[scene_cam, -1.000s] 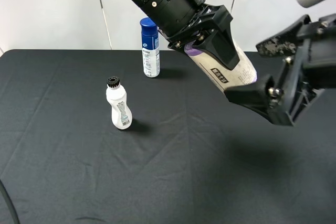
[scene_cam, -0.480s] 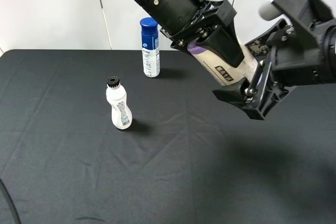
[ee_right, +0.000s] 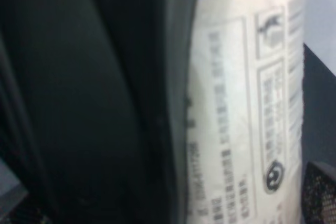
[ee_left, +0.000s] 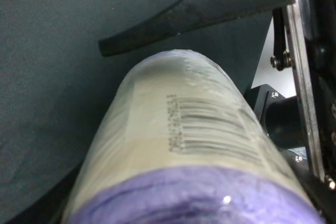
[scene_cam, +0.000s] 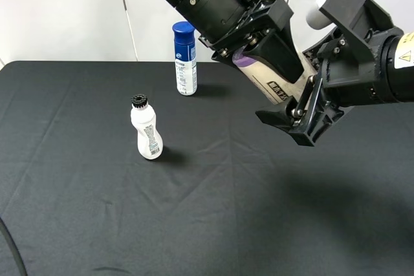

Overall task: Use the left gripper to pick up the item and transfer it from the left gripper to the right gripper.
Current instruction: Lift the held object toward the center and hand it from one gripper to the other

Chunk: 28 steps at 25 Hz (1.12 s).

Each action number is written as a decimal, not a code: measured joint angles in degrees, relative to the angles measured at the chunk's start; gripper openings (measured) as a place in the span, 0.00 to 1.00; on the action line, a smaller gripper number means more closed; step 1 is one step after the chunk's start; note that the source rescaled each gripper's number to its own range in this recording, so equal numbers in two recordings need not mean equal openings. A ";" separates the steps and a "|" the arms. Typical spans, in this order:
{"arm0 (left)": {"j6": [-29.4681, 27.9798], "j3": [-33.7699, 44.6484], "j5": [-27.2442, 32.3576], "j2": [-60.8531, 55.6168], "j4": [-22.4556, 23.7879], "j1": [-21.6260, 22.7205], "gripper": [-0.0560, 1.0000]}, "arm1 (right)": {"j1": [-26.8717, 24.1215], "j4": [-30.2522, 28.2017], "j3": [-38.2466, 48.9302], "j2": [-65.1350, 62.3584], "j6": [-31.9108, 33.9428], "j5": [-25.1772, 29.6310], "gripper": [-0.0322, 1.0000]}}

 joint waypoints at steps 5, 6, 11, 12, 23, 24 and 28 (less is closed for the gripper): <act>0.00 0.00 0.00 0.00 0.00 0.00 0.05 | 0.00 0.00 0.00 0.00 0.00 0.06 1.00; 0.00 0.00 0.00 0.00 -0.04 0.00 0.05 | 0.00 -0.05 0.00 0.00 0.00 0.06 0.97; 0.00 0.00 0.06 0.00 -0.06 0.00 0.05 | 0.00 -0.77 0.00 0.00 -0.21 0.17 0.05; 0.00 0.05 0.06 0.00 -0.06 0.00 0.05 | 0.00 -0.80 0.00 0.00 -0.26 0.22 0.05; 0.00 0.05 -0.20 0.00 -0.06 0.00 0.05 | 0.00 -1.10 0.00 0.00 -0.27 0.22 0.05; 0.05 0.05 -0.37 0.00 -0.06 0.00 0.05 | 0.00 -1.17 0.00 0.00 -0.27 0.22 0.05; 0.18 0.09 -1.52 0.00 0.12 -0.11 0.15 | 0.00 -1.28 0.00 0.00 -0.27 0.84 0.05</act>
